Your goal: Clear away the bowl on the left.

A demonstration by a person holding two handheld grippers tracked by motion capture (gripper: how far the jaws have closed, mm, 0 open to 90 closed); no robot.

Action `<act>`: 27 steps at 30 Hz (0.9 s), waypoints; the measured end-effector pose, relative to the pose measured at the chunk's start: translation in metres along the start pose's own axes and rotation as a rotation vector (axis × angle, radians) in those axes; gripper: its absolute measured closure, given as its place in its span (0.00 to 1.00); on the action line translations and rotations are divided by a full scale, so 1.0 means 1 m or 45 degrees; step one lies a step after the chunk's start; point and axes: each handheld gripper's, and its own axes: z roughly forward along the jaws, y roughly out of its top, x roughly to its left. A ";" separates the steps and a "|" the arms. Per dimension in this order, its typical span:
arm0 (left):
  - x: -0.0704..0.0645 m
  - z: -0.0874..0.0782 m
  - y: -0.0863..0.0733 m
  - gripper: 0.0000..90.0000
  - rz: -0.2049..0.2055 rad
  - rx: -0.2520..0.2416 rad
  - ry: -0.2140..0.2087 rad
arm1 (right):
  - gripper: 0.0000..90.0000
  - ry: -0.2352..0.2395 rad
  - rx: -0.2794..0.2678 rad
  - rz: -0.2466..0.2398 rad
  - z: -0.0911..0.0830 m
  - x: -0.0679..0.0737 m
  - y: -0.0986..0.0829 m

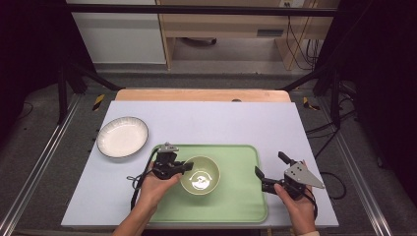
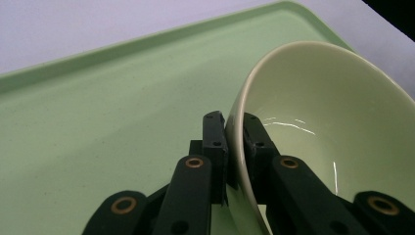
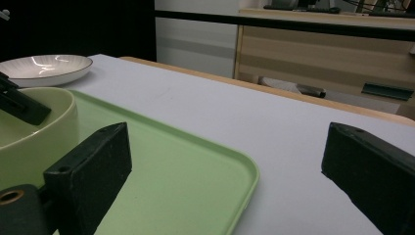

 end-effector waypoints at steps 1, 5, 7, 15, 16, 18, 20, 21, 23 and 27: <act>0.000 0.001 0.000 0.92 -0.004 -0.002 -0.011 | 0.05 -0.001 -0.001 0.002 0.000 0.000 0.000; -0.001 0.001 0.000 0.92 -0.001 0.003 -0.015 | 0.05 -0.003 0.006 0.005 0.000 -0.001 -0.001; -0.001 0.002 0.000 0.92 -0.002 0.006 -0.014 | 0.05 -0.002 0.004 0.001 0.001 -0.001 0.000; 0.001 0.002 0.000 0.92 -0.010 0.016 -0.020 | 0.05 0.002 0.008 -0.002 0.001 0.000 -0.001; 0.001 0.002 0.000 0.92 -0.010 0.016 -0.020 | 0.05 0.002 0.008 -0.002 0.001 0.000 -0.001; 0.001 0.002 0.000 0.92 -0.018 0.015 -0.022 | 0.05 0.002 0.008 0.000 0.001 0.000 -0.001; 0.001 0.002 0.000 0.92 -0.021 0.015 -0.024 | 0.05 0.003 0.011 -0.002 0.001 0.000 -0.001; 0.001 0.002 0.000 0.92 -0.022 0.016 -0.025 | 0.05 0.003 0.012 -0.003 0.001 0.000 -0.001; 0.002 0.002 0.000 0.92 -0.025 0.025 -0.029 | 0.05 0.005 0.014 0.003 0.001 0.001 -0.001; 0.003 0.003 0.000 0.92 -0.037 0.024 -0.033 | 0.05 0.005 0.018 0.003 0.001 0.001 -0.001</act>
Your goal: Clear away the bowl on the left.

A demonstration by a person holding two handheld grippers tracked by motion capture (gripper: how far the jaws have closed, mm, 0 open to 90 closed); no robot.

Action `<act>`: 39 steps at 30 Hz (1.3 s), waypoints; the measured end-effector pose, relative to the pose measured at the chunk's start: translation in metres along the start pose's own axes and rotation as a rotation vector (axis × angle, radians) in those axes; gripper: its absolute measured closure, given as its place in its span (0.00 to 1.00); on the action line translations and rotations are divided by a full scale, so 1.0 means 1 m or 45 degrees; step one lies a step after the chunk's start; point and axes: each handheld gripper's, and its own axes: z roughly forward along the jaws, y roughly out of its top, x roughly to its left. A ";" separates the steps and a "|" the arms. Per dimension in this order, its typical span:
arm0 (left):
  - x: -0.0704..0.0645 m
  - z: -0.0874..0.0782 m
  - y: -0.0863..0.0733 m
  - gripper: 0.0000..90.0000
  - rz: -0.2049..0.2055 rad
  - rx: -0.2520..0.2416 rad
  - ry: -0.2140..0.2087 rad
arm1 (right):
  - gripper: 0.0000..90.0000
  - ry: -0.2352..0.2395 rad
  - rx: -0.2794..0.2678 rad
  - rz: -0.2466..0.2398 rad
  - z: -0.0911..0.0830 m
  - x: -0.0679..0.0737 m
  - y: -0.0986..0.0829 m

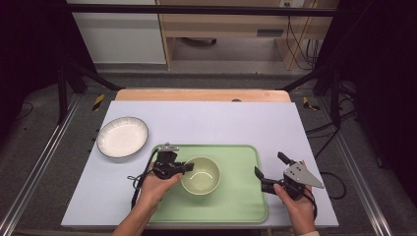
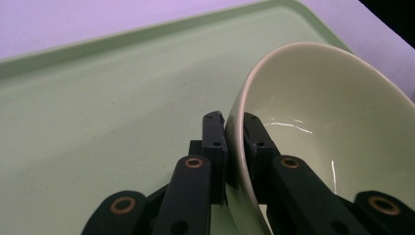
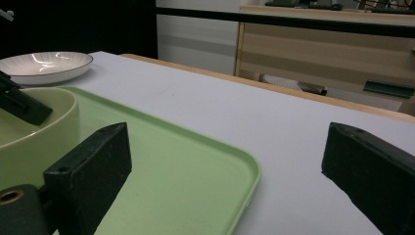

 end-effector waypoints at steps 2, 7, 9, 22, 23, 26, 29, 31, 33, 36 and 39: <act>0.000 0.000 0.000 0.92 -0.002 -0.002 -0.001 | 0.05 0.000 -0.003 -0.001 0.000 0.000 0.000; 0.001 0.001 0.000 0.91 -0.005 -0.001 -0.004 | 0.05 0.000 -0.001 0.001 0.001 0.000 0.000; 0.001 0.001 0.000 0.91 -0.019 -0.008 -0.008 | 0.05 0.002 0.003 -0.002 0.001 0.000 0.000; 0.002 0.002 0.000 0.91 -0.025 -0.010 -0.018 | 0.05 0.004 0.006 -0.007 0.001 0.001 -0.001; 0.002 0.002 0.000 0.91 -0.025 -0.012 -0.017 | 0.05 0.004 0.008 -0.009 0.001 0.001 -0.001; 0.002 0.002 0.000 0.91 -0.024 -0.013 -0.021 | 0.05 0.003 0.010 -0.005 0.001 0.001 -0.001; 0.002 0.002 0.000 0.90 -0.023 -0.020 -0.027 | 0.05 0.004 0.011 -0.004 0.002 0.002 -0.001; 0.002 0.002 0.000 0.90 -0.022 -0.022 -0.028 | 0.05 0.003 0.011 -0.003 0.002 0.002 -0.001; 0.002 0.002 0.000 0.89 -0.021 -0.027 -0.031 | 0.05 0.004 0.011 -0.004 0.001 0.002 -0.001; 0.002 0.001 0.000 0.89 -0.013 -0.031 -0.035 | 0.05 0.003 0.009 -0.007 0.001 0.002 -0.001; 0.003 0.001 0.000 0.88 -0.003 -0.026 -0.039 | 0.05 0.007 0.009 -0.009 0.002 0.002 -0.001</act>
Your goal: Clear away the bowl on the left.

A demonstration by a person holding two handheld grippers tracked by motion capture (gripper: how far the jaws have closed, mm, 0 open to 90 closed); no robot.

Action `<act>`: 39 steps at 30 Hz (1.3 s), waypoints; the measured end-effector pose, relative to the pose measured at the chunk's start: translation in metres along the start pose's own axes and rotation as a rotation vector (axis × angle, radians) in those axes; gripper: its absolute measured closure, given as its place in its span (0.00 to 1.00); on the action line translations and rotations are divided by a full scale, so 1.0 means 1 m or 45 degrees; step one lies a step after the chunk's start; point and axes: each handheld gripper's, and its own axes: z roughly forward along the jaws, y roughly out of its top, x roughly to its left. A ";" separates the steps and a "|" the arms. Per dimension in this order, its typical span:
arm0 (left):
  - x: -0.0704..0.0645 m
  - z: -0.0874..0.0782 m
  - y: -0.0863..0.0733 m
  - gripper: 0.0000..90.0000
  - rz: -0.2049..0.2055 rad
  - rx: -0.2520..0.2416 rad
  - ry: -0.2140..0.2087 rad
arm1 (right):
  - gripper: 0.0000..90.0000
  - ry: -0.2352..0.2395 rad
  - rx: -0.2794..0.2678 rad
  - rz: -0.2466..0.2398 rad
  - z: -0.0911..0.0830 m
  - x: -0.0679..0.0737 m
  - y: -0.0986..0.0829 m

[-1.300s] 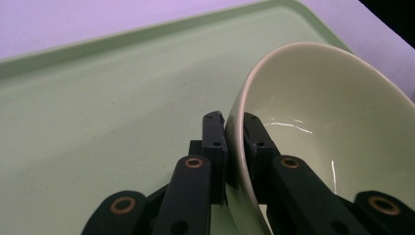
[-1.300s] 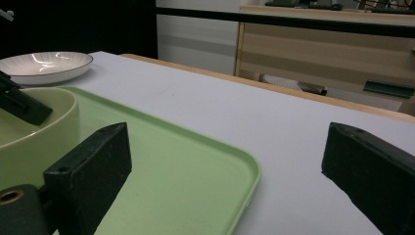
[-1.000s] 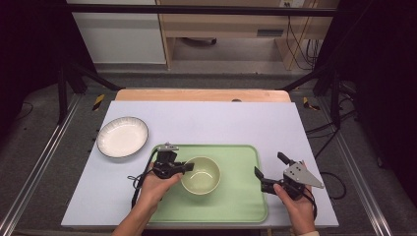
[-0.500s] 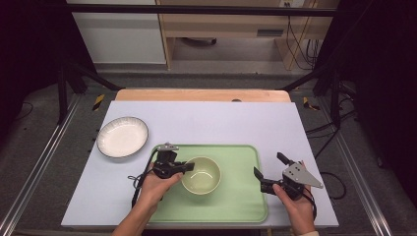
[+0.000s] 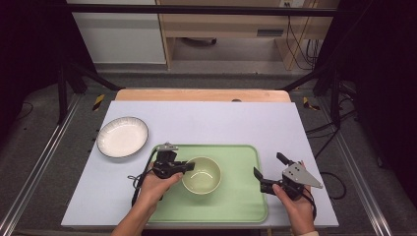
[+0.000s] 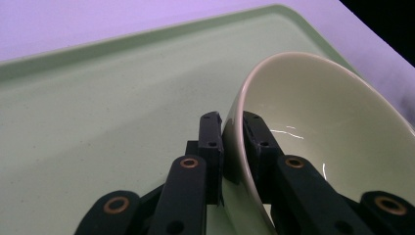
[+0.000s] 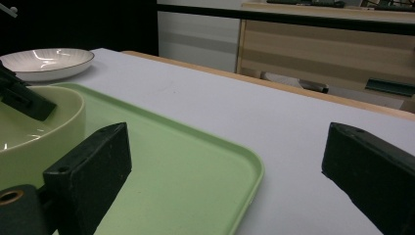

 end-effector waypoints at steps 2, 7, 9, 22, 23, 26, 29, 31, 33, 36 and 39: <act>0.000 -0.002 0.000 0.86 0.006 -0.003 0.002 | 0.05 0.002 0.001 -0.001 0.000 0.000 0.000; -0.001 -0.008 0.005 0.76 0.061 -0.018 0.048 | 0.05 0.002 0.001 -0.003 0.000 0.000 0.000; -0.002 -0.012 0.007 0.71 0.081 -0.050 0.062 | 0.05 0.002 0.001 -0.002 0.000 0.000 0.000; 0.000 -0.020 0.014 0.37 0.138 -0.134 0.033 | 0.05 0.003 0.001 -0.002 0.000 0.000 0.000; 0.000 -0.021 0.014 0.37 0.144 -0.139 0.032 | 0.05 0.003 0.001 -0.002 0.000 0.000 0.000; -0.001 -0.022 0.015 0.32 0.200 -0.148 0.014 | 0.05 0.004 0.000 -0.003 0.000 0.000 0.000; -0.003 -0.024 0.017 0.27 0.243 -0.152 0.021 | 0.05 0.002 0.000 -0.002 0.000 0.000 0.001; -0.005 -0.028 0.019 0.23 0.311 -0.174 0.019 | 0.05 -0.001 -0.001 -0.004 0.000 0.000 0.000; -0.006 -0.028 0.020 0.22 0.322 -0.178 -0.004 | 0.05 -0.004 0.001 0.003 0.000 0.000 0.001; -0.008 -0.029 0.021 0.19 0.365 -0.192 -0.048 | 0.05 0.001 0.000 -0.003 0.000 0.000 0.001; -0.011 -0.028 0.021 0.17 0.401 -0.206 -0.060 | 0.05 0.004 -0.004 -0.006 -0.001 0.000 0.001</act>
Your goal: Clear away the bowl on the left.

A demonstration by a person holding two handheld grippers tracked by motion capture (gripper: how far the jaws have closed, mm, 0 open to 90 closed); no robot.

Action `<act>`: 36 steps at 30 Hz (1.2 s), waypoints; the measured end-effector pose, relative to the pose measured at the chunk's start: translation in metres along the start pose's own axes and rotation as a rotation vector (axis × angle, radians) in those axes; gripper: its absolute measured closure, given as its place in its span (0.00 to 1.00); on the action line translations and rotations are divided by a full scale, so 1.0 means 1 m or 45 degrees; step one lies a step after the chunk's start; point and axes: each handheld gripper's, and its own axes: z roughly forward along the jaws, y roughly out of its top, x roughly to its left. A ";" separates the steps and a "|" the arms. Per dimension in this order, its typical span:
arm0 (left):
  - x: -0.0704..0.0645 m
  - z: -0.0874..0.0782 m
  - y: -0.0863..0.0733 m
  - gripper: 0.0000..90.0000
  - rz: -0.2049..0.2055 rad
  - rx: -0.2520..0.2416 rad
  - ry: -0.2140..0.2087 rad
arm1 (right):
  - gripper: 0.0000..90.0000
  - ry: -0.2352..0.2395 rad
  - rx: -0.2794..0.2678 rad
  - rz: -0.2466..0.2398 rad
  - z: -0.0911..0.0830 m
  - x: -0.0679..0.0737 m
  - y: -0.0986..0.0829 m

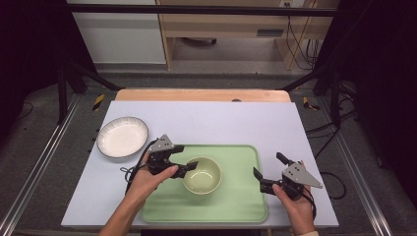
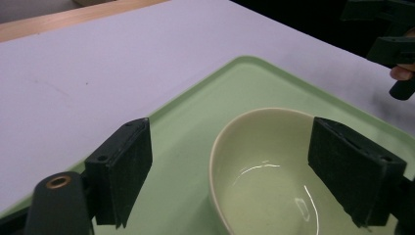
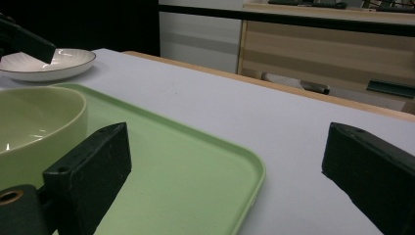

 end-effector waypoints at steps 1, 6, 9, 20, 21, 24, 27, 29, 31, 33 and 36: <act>-0.001 0.000 0.001 0.16 0.012 0.000 -0.002 | 0.05 -0.002 -0.004 0.001 0.000 0.000 0.000; -0.005 -0.004 0.002 0.11 0.055 -0.017 -0.040 | 0.05 -0.005 -0.029 0.008 -0.003 -0.002 0.002; -0.003 -0.008 0.003 0.08 0.059 -0.037 -0.047 | 0.04 -0.001 -0.042 0.005 -0.003 -0.001 0.002; 0.007 -0.030 0.000 0.07 0.062 -0.097 -0.026 | 0.04 -0.006 -0.094 0.003 -0.008 -0.003 0.006; 0.007 -0.030 0.000 0.07 0.062 -0.097 -0.026 | 0.04 -0.006 -0.094 0.003 -0.008 -0.003 0.006; 0.006 -0.032 0.000 0.07 0.074 -0.104 -0.045 | 0.04 -0.012 -0.098 0.001 -0.009 -0.004 0.006; 0.005 -0.034 0.000 0.07 0.063 -0.112 -0.056 | 0.04 -0.013 -0.092 0.003 -0.009 -0.004 0.005; 0.005 -0.035 -0.001 0.07 0.050 -0.123 -0.079 | 0.04 -0.012 -0.086 -0.001 -0.008 -0.003 0.005; 0.005 -0.038 -0.003 0.07 0.062 -0.113 -0.061 | 0.04 -0.011 -0.089 0.000 -0.008 -0.003 0.005; 0.005 -0.038 -0.004 0.07 0.057 -0.116 -0.058 | 0.04 -0.011 -0.089 0.001 -0.008 -0.003 0.005; 0.007 -0.042 -0.007 0.07 0.056 -0.123 -0.044 | 0.04 -0.013 -0.090 -0.001 -0.009 -0.004 0.005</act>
